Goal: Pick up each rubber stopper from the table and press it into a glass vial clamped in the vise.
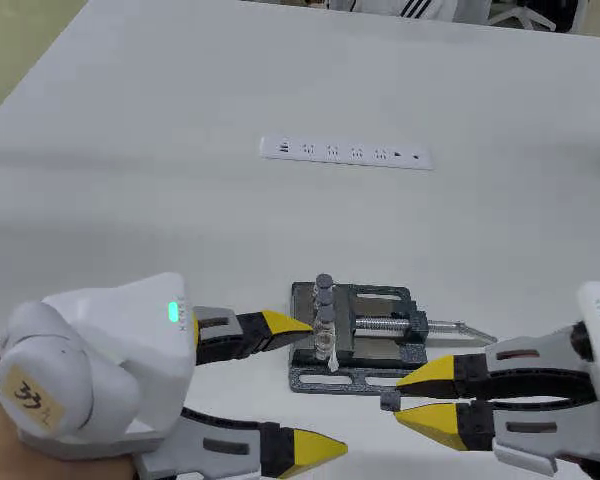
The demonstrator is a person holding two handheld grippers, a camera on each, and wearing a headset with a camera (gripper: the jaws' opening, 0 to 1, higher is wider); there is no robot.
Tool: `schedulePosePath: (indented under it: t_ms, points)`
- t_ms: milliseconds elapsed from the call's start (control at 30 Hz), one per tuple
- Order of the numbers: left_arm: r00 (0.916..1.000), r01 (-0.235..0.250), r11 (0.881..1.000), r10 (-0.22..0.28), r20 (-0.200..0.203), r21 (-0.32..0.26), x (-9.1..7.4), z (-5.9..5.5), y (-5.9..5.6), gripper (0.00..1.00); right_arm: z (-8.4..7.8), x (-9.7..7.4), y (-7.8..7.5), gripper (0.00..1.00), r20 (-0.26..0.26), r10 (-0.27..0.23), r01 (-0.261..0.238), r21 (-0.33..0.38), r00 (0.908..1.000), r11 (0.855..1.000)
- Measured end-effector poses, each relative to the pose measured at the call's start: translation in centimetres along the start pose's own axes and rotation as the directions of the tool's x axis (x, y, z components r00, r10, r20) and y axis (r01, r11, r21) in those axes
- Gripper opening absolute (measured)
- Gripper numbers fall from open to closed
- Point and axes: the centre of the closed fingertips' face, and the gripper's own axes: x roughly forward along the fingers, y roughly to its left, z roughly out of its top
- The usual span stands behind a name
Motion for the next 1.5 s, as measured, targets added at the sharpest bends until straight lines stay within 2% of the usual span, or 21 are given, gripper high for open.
schedulePosePath:
  t_ms: [167,333,867,1333,1467,1500]
  points:
    - [0.9991,0.04,0.999,-0.04,0.014,0.019,0.2,1.0,-1.1,0.32,2.2,-0.7,1.4,0.05,0.027,0.018,-0.018,-0.026,0.9995,1.0]
    - [0.9957,0.08,0.996,-0.081,0.044,0.027,0.2,2.3,-2.2,0.21,3.6,-0.9,2.2,0.05,0.053,0.029,-0.027,-0.033,0.9982,0.999]
    - [0.9861,0.12,0.993,-0.121,0.114,0.015,-0.1,4.4,-3.4,0.12,4.8,-1.2,2.8,0.05,0.094,0.048,-0.045,-0.039,0.9944,0.998]
    - [0.9842,0.127,0.992,-0.128,0.123,0.019,-0.3,4.9,-3.6,0.06,5.5,-1.2,3.0,0.05,0.115,0.057,-0.053,-0.04,0.9917,0.998]
    - [0.9834,0.127,0.992,-0.128,0.129,0.009,-0.3,5.1,-3.5,0.05,5.7,-1.3,3.0,0.05,0.118,0.054,-0.05,-0.035,0.9916,0.998]
    - [0.9823,0.134,0.991,-0.131,0.133,-0.009,-0.4,5.2,-3.4,0.05,5.8,-1.4,3.0,0.06,0.12,0.057,-0.054,-0.022,0.9912,0.998]
